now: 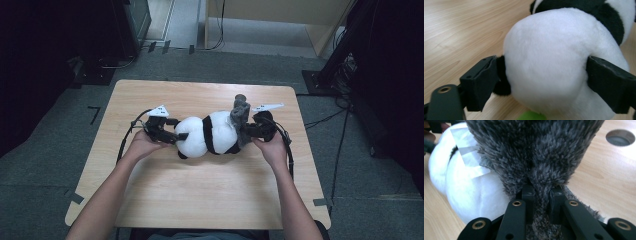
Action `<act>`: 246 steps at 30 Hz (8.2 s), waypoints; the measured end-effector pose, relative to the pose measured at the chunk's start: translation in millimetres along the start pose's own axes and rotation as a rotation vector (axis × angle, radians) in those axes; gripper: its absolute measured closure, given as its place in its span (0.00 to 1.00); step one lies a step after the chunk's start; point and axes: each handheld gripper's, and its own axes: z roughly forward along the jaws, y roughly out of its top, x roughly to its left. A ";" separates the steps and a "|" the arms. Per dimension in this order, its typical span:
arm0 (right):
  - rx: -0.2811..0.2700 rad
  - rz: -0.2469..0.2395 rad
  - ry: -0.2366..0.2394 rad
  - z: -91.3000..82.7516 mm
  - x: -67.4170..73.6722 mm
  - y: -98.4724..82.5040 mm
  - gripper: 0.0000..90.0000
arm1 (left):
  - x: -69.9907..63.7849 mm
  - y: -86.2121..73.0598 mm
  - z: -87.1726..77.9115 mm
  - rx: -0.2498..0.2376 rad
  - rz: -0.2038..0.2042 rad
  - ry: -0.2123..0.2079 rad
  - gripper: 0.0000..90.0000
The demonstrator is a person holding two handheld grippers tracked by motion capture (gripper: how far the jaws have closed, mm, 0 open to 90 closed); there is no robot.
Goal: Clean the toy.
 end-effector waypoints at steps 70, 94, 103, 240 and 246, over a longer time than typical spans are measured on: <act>-0.053 -0.191 0.193 12.6 148.0 -10.7 0.88 | -64.3 12.1 -9.5 -0.173 -0.299 0.028 0.59; 0.025 -0.323 0.119 56.0 147.5 -39.6 0.89 | -59.6 18.0 -10.6 -0.229 -0.404 -0.042 0.58; 0.062 -0.349 0.062 54.0 128.3 -41.9 0.89 | -54.5 15.2 -12.9 -0.230 -0.425 -0.062 0.58; -0.047 0.116 -0.198 -44.1 -38.0 -29.5 0.88 | 26.2 -27.2 -88.2 -0.282 -0.449 0.211 0.54; -0.014 0.169 -0.208 -36.5 -57.2 -37.8 0.88 | 41.1 -34.1 -80.7 -0.217 -0.458 0.252 0.54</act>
